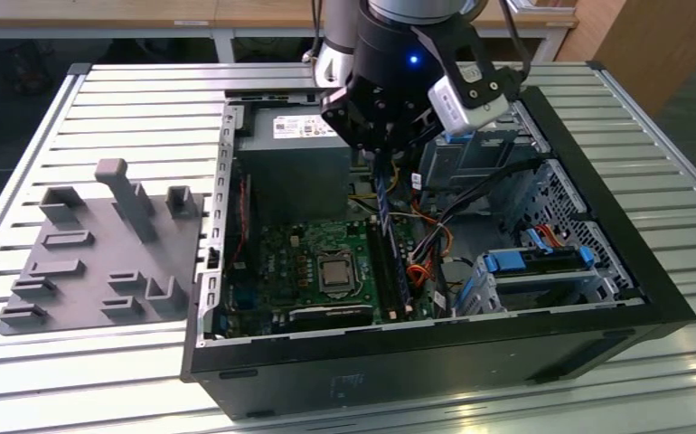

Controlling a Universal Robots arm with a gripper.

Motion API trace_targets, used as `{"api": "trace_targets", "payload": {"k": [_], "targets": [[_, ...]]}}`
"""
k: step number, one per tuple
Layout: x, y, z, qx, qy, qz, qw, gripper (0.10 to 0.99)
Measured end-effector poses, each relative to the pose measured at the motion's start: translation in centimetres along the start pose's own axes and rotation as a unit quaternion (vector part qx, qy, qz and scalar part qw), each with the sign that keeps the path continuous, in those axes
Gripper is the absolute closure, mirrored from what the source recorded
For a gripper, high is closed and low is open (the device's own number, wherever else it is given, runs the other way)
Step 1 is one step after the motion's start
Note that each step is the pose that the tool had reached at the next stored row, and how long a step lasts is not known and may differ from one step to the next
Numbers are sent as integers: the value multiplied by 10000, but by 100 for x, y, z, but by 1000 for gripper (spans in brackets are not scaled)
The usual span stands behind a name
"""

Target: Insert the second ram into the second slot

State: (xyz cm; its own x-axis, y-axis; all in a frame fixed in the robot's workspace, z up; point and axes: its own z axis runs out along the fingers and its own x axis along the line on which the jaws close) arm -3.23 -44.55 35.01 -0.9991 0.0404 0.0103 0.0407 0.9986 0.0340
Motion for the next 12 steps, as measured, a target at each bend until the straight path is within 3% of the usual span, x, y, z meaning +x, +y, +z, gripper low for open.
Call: {"api": "trace_targets", "payload": {"k": [12], "targets": [[-1,-2,74,0,0,0,10000,953]]}}
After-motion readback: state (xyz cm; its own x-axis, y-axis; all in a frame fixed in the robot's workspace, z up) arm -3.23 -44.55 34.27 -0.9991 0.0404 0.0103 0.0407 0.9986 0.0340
